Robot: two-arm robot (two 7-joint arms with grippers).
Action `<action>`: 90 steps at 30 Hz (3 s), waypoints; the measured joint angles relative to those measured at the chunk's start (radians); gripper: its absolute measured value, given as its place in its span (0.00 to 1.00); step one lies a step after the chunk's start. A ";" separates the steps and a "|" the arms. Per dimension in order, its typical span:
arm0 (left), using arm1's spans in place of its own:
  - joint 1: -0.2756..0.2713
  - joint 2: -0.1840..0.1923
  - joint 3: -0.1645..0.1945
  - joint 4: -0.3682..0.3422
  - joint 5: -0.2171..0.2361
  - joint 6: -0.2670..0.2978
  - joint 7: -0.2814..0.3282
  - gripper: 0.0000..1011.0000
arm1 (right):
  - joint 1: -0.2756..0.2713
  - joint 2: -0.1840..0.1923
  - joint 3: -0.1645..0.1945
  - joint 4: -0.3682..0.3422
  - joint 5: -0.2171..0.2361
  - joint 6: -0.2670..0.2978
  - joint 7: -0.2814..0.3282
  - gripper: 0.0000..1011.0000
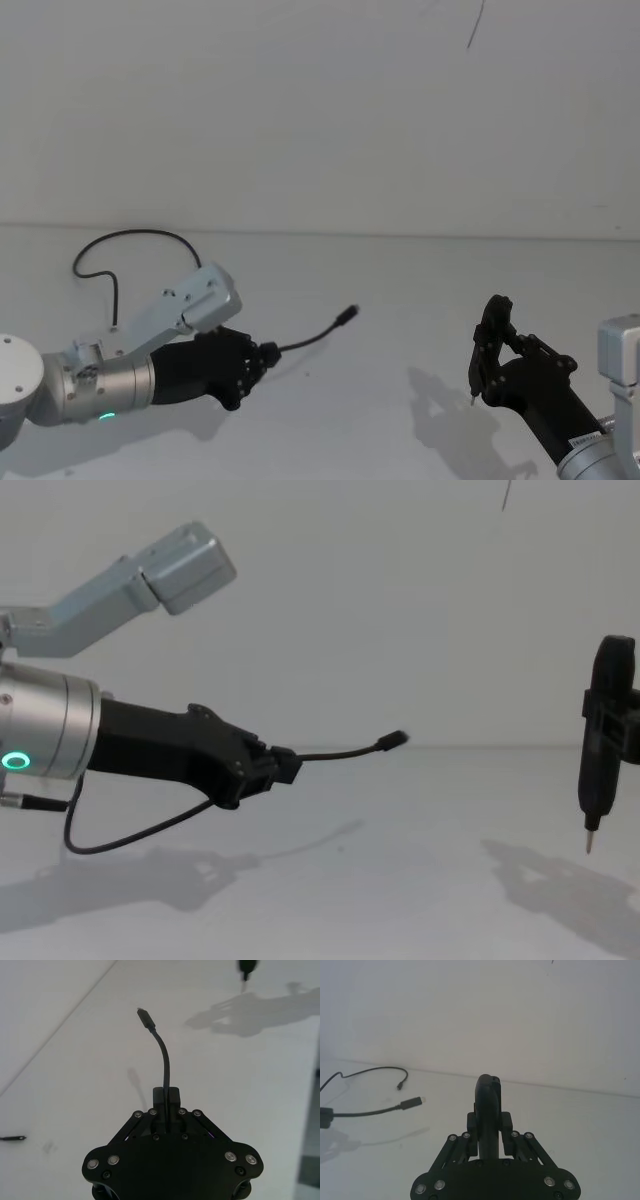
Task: Pick up the data cable with the one hand.
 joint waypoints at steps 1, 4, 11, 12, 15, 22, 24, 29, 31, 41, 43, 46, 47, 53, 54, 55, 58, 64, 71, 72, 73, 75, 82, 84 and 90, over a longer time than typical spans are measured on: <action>0.002 0.005 0.001 -0.010 -0.003 0.000 -0.007 0.05 | 0.000 0.000 0.000 0.000 0.000 0.000 0.000 0.27; 0.012 0.025 0.006 -0.047 -0.021 0.000 -0.037 0.05 | 0.000 0.000 0.000 0.000 0.000 0.000 0.000 0.27; 0.038 0.058 0.012 -0.108 -0.044 0.015 -0.064 0.05 | 0.000 0.000 0.000 0.000 0.000 0.000 0.000 0.27; 0.041 0.061 0.012 -0.113 -0.046 0.017 -0.065 0.05 | 0.000 0.000 0.000 0.000 0.000 0.000 0.000 0.27; 0.057 0.074 0.013 -0.134 -0.053 0.025 -0.066 0.05 | 0.000 0.000 0.000 0.000 0.000 0.000 0.000 0.27; 0.083 0.088 0.015 -0.162 -0.065 0.038 -0.058 0.05 | 0.000 0.000 0.000 0.000 0.000 0.000 0.000 0.27; 0.090 0.090 0.017 -0.168 -0.069 0.041 -0.052 0.05 | 0.000 0.000 0.000 0.000 0.000 0.000 0.000 0.27; 0.100 0.093 0.018 -0.177 -0.073 0.046 -0.043 0.05 | 0.000 -0.001 0.001 0.000 0.000 0.000 0.000 0.27; 0.104 0.095 0.019 -0.181 -0.075 0.048 -0.040 0.05 | 0.000 -0.002 0.001 0.000 0.001 -0.001 0.001 0.27; 0.115 0.098 0.021 -0.190 -0.080 0.053 -0.030 0.05 | 0.011 -0.021 0.012 -0.012 0.046 -0.008 0.038 0.27; 0.117 0.098 0.021 -0.191 -0.081 0.053 -0.029 0.05 | 0.015 -0.027 0.015 -0.015 0.067 -0.008 0.052 0.27; 0.118 0.098 0.022 -0.192 -0.081 0.054 -0.028 0.05 | 0.023 -0.035 0.018 -0.018 0.095 -0.007 0.074 0.27; 0.118 0.098 0.022 -0.192 -0.081 0.054 -0.027 0.05 | 0.025 -0.037 0.019 -0.019 0.102 -0.007 0.080 0.27; 0.120 0.099 0.022 -0.194 -0.082 0.055 -0.026 0.05 | 0.039 -0.047 0.021 -0.021 0.164 0.004 0.126 0.27; 0.121 0.099 0.022 -0.194 -0.082 0.055 -0.026 0.05 | 0.041 -0.048 0.021 -0.021 0.169 0.006 0.130 0.27; 0.121 0.099 0.022 -0.194 -0.083 0.055 -0.026 0.05 | 0.042 -0.050 0.021 -0.021 0.180 0.010 0.138 0.27; 0.122 0.099 0.023 -0.195 -0.083 0.055 -0.025 0.05 | 0.044 -0.051 0.021 -0.021 0.197 0.015 0.147 0.27; 0.122 0.100 0.023 -0.195 -0.083 0.056 -0.024 0.05 | 0.047 -0.055 0.024 -0.013 0.236 0.024 0.165 0.27; 0.123 0.100 0.023 -0.196 -0.083 0.056 -0.024 0.05 | 0.050 -0.059 0.028 -0.005 0.269 0.028 0.177 0.27; 0.123 0.100 0.023 -0.196 -0.083 0.056 -0.024 0.05 | 0.050 -0.059 0.028 -0.004 0.272 0.028 0.178 0.27; 0.123 0.100 0.023 -0.196 -0.083 0.056 -0.024 0.05 | 0.050 -0.059 0.029 -0.003 0.275 0.028 0.179 0.27; 0.123 0.100 0.023 -0.196 -0.083 0.056 -0.024 0.05 | 0.051 -0.060 0.029 -0.001 0.284 0.028 0.182 0.27; 0.123 0.100 0.023 -0.196 -0.083 0.056 -0.024 0.05 | 0.052 -0.062 0.027 0.004 0.307 0.028 0.189 0.27; 0.123 0.100 0.023 -0.196 -0.083 0.056 -0.024 0.05 | 0.052 -0.062 0.025 0.006 0.313 0.028 0.192 0.27; 0.123 0.100 0.023 -0.196 -0.083 0.056 -0.024 0.05 | 0.055 -0.064 0.021 0.015 0.330 0.033 0.195 0.27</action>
